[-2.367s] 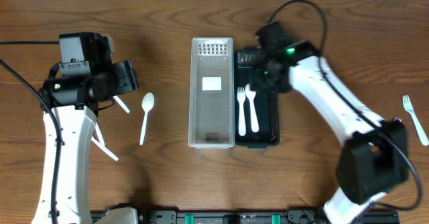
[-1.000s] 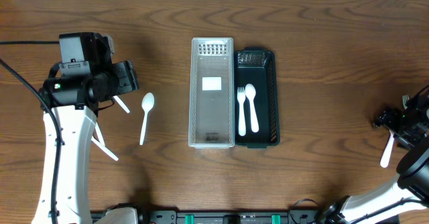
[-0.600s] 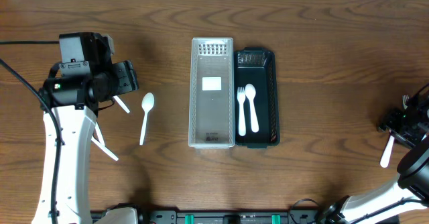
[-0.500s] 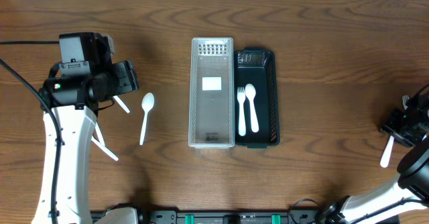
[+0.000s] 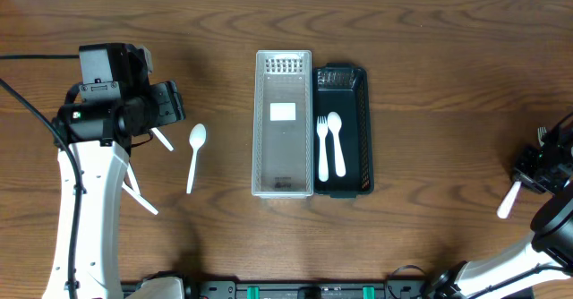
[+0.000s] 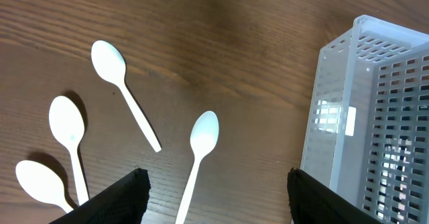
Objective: Pack container
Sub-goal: 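Move the right gripper to the next white fork and grasp it, then carry the fork into the black caddy and release it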
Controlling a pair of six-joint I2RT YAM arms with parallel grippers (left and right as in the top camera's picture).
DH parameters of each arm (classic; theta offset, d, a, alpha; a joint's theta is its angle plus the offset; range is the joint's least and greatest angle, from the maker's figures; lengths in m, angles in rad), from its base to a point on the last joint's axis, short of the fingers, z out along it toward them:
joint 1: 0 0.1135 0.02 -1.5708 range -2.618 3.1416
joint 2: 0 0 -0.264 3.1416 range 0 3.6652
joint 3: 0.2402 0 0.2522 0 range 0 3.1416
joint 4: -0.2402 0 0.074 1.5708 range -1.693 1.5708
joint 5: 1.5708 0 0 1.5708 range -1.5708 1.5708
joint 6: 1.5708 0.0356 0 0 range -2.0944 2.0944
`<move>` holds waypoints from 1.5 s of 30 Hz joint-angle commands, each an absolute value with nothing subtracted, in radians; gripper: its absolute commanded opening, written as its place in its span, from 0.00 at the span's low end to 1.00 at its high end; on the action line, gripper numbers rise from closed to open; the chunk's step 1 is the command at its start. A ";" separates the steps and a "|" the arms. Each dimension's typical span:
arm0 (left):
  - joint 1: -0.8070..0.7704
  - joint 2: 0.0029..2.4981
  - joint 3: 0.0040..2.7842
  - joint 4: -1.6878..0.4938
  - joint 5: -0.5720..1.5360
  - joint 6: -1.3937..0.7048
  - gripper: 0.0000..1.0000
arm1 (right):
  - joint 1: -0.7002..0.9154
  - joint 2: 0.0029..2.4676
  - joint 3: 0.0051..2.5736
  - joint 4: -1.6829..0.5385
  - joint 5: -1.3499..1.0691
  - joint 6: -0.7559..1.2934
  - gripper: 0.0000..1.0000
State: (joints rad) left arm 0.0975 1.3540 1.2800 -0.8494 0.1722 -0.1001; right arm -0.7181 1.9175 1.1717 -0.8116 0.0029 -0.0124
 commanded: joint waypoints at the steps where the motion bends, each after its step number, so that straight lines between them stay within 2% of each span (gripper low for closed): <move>1: 0.100 1.352 1.298 -0.852 0.163 -0.086 0.68 | -0.720 1.964 1.160 -0.815 -0.064 -0.016 0.16; 2: 0.100 1.352 1.298 -0.852 0.163 -0.086 0.68 | -0.720 1.964 1.160 -0.816 -0.064 -0.016 0.10; 6: 0.100 1.352 1.298 -0.852 0.163 -0.086 0.68 | -0.717 1.961 1.167 -0.833 -0.068 -0.016 0.03; 13: 0.100 1.352 1.298 -0.852 0.163 -0.086 0.68 | -0.628 1.886 1.256 -0.940 -0.132 -0.005 0.01; 20: 0.100 1.352 1.298 -0.852 0.163 -0.086 0.68 | -0.337 1.713 1.411 -1.037 -0.132 0.019 0.01; 26: 0.100 1.352 1.298 -0.852 0.163 -0.086 0.68 | -0.043 1.626 1.533 -1.013 -0.102 0.126 0.01; 33: 0.100 1.352 1.298 -0.853 0.163 -0.086 0.68 | 0.216 1.691 1.546 -0.956 -0.030 0.286 0.01; 45: 0.100 1.352 1.298 -0.853 0.163 -0.086 0.68 | 0.419 1.956 1.546 -0.941 -0.034 0.348 0.01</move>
